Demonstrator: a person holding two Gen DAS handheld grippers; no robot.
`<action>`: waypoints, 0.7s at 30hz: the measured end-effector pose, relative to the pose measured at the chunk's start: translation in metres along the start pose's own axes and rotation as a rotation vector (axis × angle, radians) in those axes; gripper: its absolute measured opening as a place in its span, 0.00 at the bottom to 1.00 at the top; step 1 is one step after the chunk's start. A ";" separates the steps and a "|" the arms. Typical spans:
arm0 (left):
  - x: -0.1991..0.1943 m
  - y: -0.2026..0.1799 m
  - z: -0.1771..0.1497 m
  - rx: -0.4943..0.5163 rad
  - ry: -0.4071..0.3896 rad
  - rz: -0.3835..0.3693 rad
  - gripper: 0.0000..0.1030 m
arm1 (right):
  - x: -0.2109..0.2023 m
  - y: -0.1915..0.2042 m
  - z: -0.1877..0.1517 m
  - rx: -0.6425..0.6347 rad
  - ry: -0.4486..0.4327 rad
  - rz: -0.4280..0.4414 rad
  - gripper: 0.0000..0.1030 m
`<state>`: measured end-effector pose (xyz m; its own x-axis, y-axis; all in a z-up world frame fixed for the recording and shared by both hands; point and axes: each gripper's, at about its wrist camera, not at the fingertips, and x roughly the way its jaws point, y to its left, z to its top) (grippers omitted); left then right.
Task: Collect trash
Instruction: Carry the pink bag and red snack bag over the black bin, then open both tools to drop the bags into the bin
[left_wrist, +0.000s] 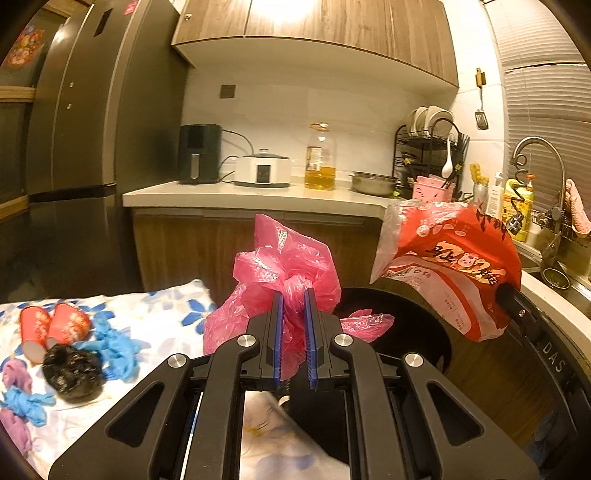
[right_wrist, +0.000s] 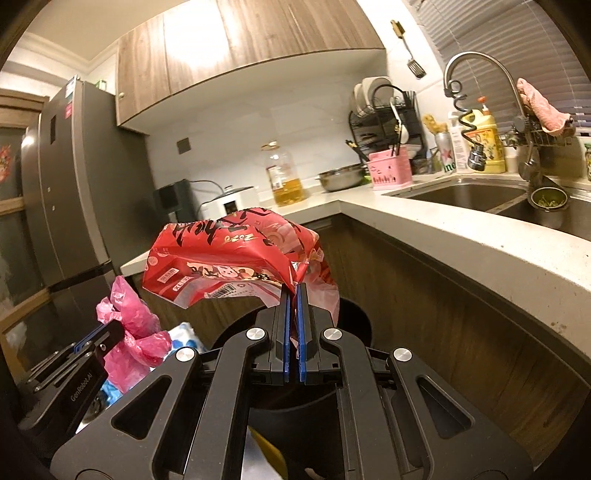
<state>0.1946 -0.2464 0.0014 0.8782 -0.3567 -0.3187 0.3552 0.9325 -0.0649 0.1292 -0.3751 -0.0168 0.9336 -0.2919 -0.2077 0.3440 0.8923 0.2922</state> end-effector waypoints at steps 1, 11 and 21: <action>0.003 -0.003 0.000 0.004 -0.001 -0.004 0.10 | 0.003 -0.002 0.001 0.002 0.001 -0.003 0.03; 0.036 -0.025 0.007 0.022 -0.003 -0.058 0.10 | 0.025 -0.007 0.007 0.016 0.014 0.000 0.03; 0.057 -0.029 0.004 0.018 0.020 -0.077 0.11 | 0.041 -0.009 0.005 0.016 0.039 -0.012 0.04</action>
<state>0.2359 -0.2945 -0.0108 0.8413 -0.4259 -0.3328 0.4273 0.9011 -0.0730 0.1652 -0.3968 -0.0230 0.9251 -0.2883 -0.2471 0.3566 0.8832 0.3045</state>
